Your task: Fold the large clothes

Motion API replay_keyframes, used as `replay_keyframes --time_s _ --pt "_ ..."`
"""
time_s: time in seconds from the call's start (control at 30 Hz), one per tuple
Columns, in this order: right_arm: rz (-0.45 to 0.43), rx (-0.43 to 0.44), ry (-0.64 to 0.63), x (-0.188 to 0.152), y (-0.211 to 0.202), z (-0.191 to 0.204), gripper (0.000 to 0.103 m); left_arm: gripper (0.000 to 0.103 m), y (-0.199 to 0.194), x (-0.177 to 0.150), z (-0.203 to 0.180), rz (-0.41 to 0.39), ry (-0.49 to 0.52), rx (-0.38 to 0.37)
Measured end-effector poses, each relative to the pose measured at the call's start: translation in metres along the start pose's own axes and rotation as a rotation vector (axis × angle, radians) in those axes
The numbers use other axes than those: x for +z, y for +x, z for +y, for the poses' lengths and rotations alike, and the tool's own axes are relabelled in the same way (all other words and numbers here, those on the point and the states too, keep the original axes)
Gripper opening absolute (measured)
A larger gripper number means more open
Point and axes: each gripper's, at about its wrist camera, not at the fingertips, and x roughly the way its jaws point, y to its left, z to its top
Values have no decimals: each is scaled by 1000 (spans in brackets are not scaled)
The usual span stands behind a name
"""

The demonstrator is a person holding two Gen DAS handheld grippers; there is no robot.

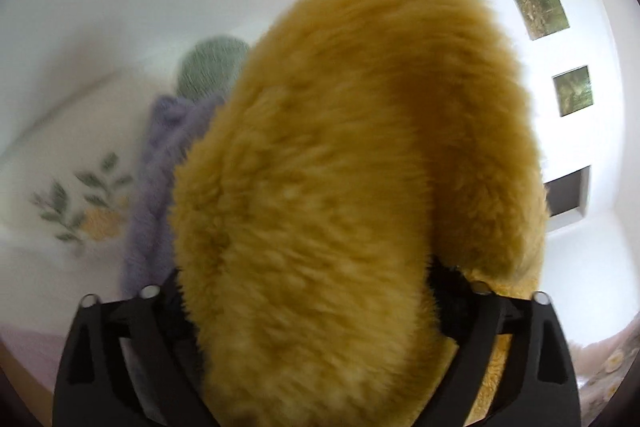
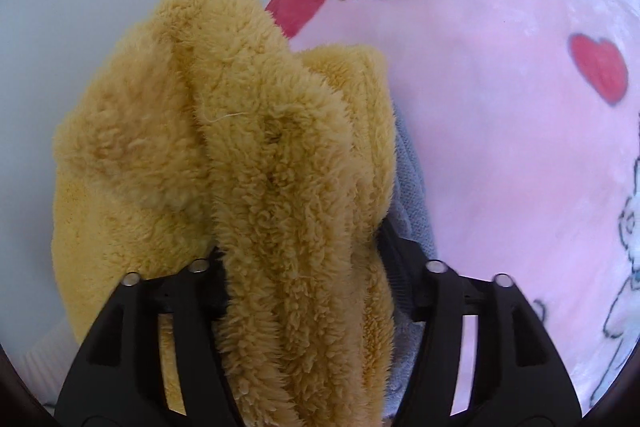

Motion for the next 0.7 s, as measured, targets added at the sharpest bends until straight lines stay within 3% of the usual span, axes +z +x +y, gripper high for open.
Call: replay_keyframes --time_s 0.13,0.17,0.27,0.33,0.4,0.47,0.53,0.57,0.6,0.7 --pt "-70 -5 -29 2 -35 -1 94 98 -52 12 -1 -29 23 104" --pt "-96 -19 -34 -1 -49 0 94 98 -84 5 -6 -41 22 121" --pt "-226 -85 -50 -6 -91 6 94 98 -130 5 4 -92 -28 173" --pt "-342 -117 -136 -13 -117 24 94 98 -167 -12 12 -143 -64 204" --pt "-398 -57 -287 -28 -133 55 94 98 -179 -23 -23 -200 -31 242" --pt "-399 5 -461 -45 -135 93 93 98 -179 -50 -85 -280 104 213" --pt "-379 14 -582 -63 -132 124 89 98 -167 -55 -141 -333 251 144" --pt "-370 2 -620 -70 -131 136 79 98 -163 -59 -163 -344 304 129" --pt "-345 -20 -662 -74 -122 147 69 98 -154 -60 -180 -338 350 140" --pt "-281 -103 -706 -70 -89 158 55 97 -114 -58 -219 -279 454 308"
